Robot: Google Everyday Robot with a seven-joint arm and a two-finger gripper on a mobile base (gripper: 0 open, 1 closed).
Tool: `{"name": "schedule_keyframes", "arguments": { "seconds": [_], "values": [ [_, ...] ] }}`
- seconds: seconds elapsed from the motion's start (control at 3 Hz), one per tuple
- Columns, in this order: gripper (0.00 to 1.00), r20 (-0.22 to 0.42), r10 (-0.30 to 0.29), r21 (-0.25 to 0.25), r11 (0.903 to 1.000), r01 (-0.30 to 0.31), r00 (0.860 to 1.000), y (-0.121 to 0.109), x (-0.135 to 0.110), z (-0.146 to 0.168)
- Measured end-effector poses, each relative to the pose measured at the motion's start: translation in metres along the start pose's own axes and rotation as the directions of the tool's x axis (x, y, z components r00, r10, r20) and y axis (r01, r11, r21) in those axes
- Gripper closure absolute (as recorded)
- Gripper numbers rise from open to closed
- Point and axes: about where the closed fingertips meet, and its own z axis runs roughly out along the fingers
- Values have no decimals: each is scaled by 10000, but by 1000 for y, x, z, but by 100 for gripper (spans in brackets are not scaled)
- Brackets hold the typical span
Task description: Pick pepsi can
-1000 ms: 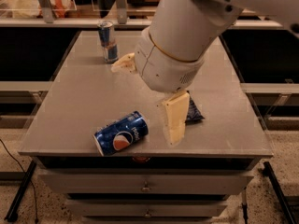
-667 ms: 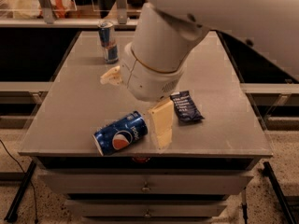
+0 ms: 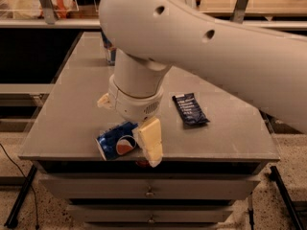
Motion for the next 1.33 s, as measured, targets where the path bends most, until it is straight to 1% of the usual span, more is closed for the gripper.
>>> {"name": "schedule_keyframes", "arguments": {
  "seconds": [0.33, 0.67, 1.33],
  "values": [
    [0, -411, 173, -160, 9997, -180, 9990, -7, 12, 15],
    [18, -522, 393, -106, 9991, -399, 9979, -10, 22, 19],
    [64, -620, 541, 98, 9985, -536, 9966, -15, 35, 8]
  ]
}}
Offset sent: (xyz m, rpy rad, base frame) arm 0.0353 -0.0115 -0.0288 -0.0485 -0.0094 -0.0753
